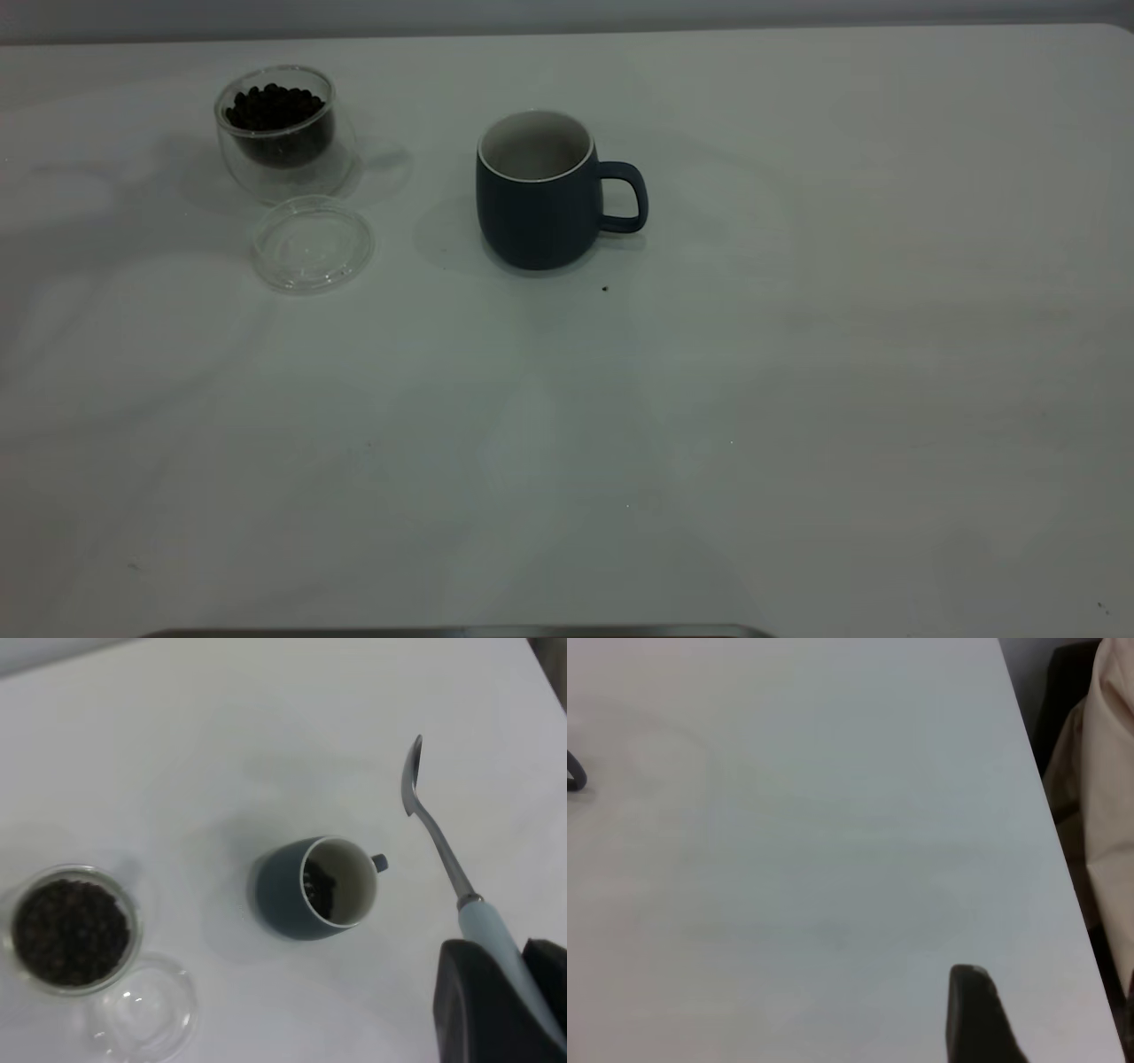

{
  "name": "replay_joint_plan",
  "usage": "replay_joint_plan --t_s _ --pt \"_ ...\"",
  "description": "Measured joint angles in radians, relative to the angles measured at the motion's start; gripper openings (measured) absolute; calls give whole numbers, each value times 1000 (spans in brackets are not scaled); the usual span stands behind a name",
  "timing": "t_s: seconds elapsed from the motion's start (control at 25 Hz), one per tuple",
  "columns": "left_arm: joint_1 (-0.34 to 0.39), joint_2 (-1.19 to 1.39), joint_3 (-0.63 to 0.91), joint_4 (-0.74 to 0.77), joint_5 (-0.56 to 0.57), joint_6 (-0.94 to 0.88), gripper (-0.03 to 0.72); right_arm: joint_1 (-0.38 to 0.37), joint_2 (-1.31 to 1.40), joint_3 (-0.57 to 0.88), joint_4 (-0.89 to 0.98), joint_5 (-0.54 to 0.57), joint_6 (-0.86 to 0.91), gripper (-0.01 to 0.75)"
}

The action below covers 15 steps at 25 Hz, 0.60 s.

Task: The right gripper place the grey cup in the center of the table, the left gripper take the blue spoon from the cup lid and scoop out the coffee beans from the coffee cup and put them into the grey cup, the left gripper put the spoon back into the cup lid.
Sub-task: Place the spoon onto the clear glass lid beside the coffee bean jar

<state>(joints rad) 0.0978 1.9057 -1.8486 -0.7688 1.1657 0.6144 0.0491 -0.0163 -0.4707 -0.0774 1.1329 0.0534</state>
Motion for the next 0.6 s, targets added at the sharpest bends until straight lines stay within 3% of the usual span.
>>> replay_joint_plan --t_s 0.12,0.36,0.6 --pt "1 -94 69 12 0 0 126 0 0 0 0 0 0 362" --pt "34 -214 377 10 0 112 126 0 0 0 0 0 0 362" --pt "162 -144 590 -4 -32 218 126 0 0 0 0 0 0 362"
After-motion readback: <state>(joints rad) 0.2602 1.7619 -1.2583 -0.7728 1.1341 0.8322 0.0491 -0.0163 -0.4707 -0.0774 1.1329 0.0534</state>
